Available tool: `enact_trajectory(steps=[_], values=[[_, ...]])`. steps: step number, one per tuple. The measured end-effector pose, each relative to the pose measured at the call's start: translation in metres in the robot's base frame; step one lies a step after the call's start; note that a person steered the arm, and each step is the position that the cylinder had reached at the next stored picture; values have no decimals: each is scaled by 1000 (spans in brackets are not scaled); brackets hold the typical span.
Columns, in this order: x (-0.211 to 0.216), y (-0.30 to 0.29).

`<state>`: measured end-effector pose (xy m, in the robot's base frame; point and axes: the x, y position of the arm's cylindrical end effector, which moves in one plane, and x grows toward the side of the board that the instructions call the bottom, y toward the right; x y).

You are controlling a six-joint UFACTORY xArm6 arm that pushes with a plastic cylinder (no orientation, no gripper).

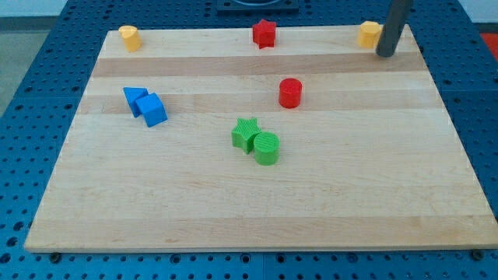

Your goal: Place the red blocks in a vertical line

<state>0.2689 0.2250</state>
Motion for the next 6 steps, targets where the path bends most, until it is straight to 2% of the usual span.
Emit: enact_trajectory(steps=[2,6], values=[[-16,-5],[-38,-144]])
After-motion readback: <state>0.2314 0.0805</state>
